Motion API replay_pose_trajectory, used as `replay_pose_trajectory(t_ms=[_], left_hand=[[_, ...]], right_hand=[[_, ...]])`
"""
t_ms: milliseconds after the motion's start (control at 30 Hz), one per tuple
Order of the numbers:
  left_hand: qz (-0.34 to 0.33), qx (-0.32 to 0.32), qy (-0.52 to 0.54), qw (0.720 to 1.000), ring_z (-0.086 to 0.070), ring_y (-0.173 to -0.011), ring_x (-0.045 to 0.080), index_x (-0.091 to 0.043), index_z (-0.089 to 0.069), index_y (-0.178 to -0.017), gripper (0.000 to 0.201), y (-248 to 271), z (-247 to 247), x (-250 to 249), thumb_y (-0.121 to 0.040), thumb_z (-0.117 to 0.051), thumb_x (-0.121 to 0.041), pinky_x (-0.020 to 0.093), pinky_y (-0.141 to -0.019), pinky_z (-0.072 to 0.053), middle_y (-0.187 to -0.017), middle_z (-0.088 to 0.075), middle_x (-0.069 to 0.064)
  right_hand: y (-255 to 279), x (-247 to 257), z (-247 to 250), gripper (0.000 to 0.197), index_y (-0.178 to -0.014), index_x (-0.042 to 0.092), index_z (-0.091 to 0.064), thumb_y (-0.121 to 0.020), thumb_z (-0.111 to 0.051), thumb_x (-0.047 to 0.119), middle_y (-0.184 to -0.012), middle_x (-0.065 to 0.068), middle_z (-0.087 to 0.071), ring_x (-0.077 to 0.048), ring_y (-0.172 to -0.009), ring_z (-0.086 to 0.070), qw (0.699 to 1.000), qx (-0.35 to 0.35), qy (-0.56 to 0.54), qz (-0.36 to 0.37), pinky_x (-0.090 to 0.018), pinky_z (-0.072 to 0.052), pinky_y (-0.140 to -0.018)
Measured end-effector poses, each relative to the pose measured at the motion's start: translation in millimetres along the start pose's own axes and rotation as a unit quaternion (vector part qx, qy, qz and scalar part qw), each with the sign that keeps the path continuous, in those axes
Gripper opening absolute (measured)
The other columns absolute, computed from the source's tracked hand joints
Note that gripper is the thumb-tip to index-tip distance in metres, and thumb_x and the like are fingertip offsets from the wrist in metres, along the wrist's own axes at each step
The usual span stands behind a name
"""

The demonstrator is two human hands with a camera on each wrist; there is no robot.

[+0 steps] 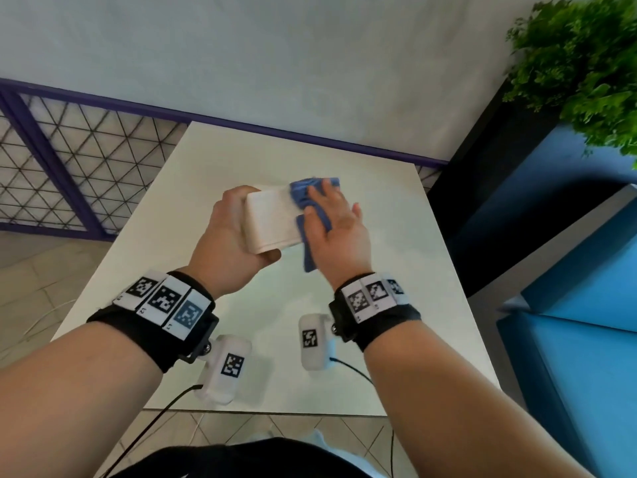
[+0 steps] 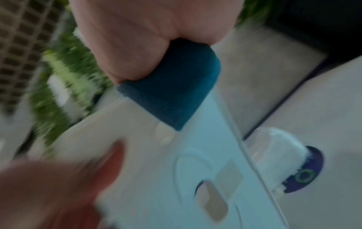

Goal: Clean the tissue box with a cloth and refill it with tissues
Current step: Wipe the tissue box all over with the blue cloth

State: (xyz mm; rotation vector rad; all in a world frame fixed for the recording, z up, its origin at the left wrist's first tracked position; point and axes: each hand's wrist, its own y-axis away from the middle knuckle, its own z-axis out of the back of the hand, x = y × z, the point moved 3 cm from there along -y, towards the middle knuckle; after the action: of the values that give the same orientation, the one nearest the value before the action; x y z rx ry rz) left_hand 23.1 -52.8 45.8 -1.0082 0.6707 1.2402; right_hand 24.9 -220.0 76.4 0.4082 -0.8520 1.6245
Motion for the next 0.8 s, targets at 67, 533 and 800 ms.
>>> replay_pose_trajectory(t_ms=[67, 533, 800], left_hand=[[0.012, 0.018, 0.04, 0.999, -0.051, -0.103, 0.012, -0.031, -0.033, -0.125, 0.083, 1.9, 4.7, 3.0, -0.063, -0.083, -0.005, 0.023, -0.078, -0.046, -0.123, -0.046, -0.003], [0.082, 0.139, -0.014, 0.987, -0.05, -0.116, 0.018, -0.03, -0.024, -0.139, 0.099, 7.4, 37.3, 1.4, -0.062, -0.085, -0.025, 0.019, -0.075, -0.046, -0.123, -0.047, -0.006], [-0.041, 0.104, -0.161, 0.981, -0.057, -0.101, 0.015, -0.013, -0.038, -0.135, 0.089, -2.8, 25.4, -25.2, -0.061, -0.086, -0.017, 0.013, -0.075, -0.039, -0.119, -0.053, -0.006]], right_hand=[[-4.2, -9.0, 12.9, 0.038, -0.133, 0.029, -0.054, -0.096, -0.048, 0.031, -0.142, 0.007, -0.052, -0.01, -0.13, -0.048, 0.995, -0.019, -0.069, -0.069, -0.023, -0.033, -0.11], [-17.9, 26.4, 34.0, 0.103, -0.149, 0.039, -0.016, -0.067, -0.072, 0.01, -0.139, 0.016, -0.046, 0.002, -0.095, -0.059, 0.975, 0.205, -0.034, 0.075, -0.004, -0.047, -0.077], [-2.9, 59.0, -19.0, 0.095, -0.15, 0.029, -0.022, -0.068, -0.07, 0.022, -0.143, -0.007, -0.037, -0.03, -0.131, -0.033, 0.954, 0.186, 0.138, 0.192, -0.043, -0.025, -0.115]])
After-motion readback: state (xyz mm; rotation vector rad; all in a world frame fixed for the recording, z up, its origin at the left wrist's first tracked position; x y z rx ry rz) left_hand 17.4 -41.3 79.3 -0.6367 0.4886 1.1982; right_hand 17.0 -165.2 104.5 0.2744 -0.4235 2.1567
